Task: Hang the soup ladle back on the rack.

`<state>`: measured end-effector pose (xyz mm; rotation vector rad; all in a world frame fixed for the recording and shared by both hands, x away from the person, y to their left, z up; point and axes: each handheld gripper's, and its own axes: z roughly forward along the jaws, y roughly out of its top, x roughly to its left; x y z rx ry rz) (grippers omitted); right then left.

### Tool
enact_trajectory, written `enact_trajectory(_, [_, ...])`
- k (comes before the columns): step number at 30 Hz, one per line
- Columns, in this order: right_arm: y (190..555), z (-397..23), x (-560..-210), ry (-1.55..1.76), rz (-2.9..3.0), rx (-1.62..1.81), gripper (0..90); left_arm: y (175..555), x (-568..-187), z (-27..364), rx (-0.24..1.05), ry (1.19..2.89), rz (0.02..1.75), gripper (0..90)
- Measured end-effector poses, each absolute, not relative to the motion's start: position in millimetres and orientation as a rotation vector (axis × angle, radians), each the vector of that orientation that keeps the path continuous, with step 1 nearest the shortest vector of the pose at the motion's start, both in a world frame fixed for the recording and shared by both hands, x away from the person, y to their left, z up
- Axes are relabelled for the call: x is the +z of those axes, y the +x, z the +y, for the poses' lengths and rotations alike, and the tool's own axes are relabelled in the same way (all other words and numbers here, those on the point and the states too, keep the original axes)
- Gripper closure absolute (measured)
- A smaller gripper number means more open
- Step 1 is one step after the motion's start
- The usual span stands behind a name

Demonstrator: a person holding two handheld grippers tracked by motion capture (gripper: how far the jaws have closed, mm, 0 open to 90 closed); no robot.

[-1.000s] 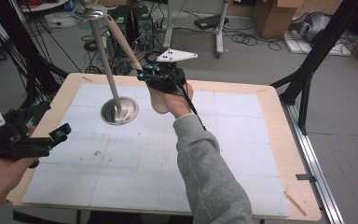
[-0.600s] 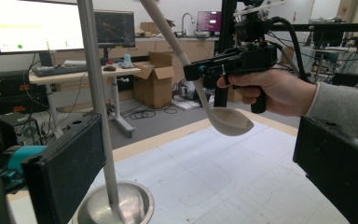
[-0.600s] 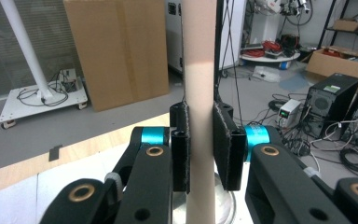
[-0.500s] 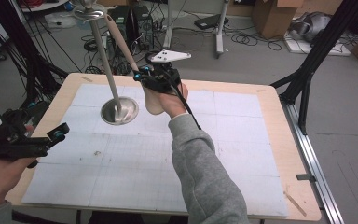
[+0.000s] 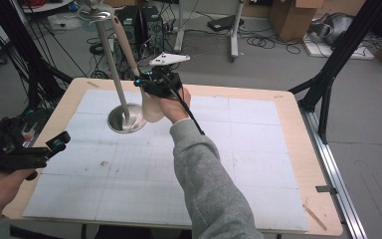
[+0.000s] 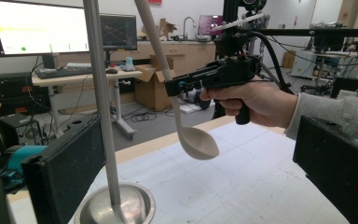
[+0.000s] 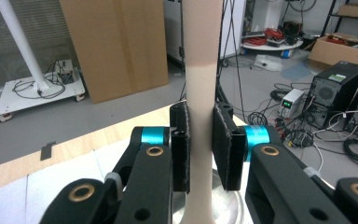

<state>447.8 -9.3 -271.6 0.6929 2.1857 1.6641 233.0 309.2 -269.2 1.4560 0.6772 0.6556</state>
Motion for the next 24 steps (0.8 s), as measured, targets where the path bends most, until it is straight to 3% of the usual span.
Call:
enact_trajectory(11, [450,0,-275,0.702,2.176,1.652,76.6,231,-269,312,0.657,1.447,0.682,2.9])
enact_trajectory(20, [442,-10,-262,0.690,2.156,1.668,55.2,233,-271,307,0.641,1.448,0.676,2.9])
enact_trajectory(21, [439,-13,-260,0.671,2.149,1.668,46.2,233,-271,306,0.637,1.453,0.671,2.9])
enact_trajectory(24, [433,-18,-256,0.659,2.149,1.675,33.5,233,-271,305,0.636,1.452,0.673,2.9])
